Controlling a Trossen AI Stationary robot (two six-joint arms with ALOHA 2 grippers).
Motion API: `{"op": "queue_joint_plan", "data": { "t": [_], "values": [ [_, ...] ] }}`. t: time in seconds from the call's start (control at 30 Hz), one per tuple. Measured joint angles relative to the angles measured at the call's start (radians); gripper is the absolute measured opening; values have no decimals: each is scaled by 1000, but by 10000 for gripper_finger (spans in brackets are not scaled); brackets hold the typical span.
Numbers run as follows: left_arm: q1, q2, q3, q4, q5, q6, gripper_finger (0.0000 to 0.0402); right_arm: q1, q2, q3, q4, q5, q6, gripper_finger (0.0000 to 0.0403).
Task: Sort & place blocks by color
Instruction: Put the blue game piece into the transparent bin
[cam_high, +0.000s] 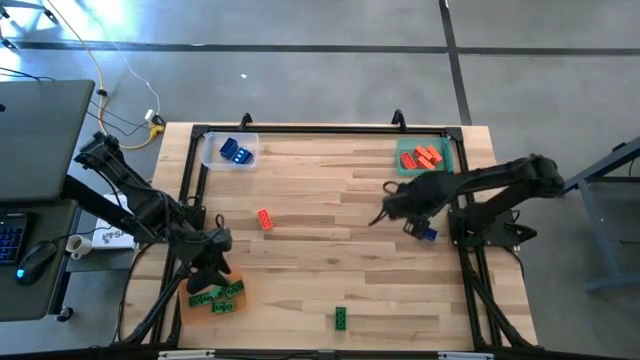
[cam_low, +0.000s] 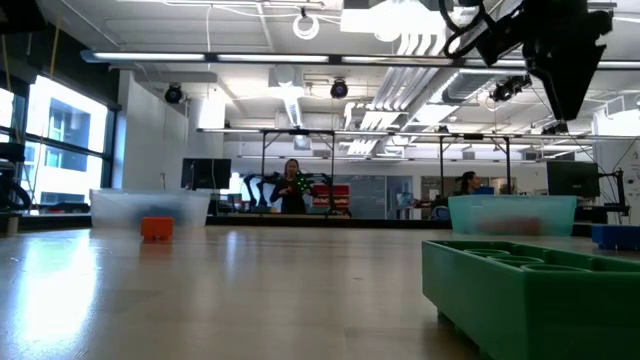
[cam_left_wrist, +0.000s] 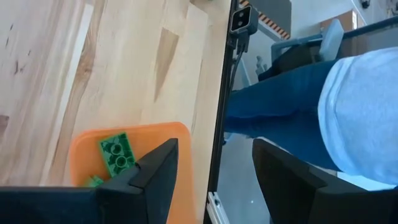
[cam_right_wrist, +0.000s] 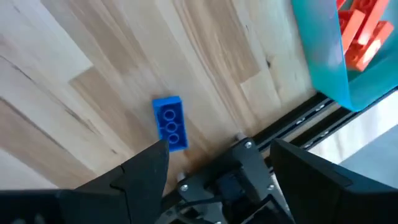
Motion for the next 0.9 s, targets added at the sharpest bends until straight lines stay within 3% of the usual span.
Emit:
{"op": "queue_joint_plan", "data": {
  "t": [0.2,0.53,0.9],
  "values": [
    [0,0,0,0,0,5,193,-82,-78,0,3,-60,-11,269],
    [24,0,0,0,-7,38,193,-141,-51,-2,69,-80,-90,284],
    [103,-21,0,0,4,94,193,-128,-62,-291,213,-213,-105,284]
  ]
}}
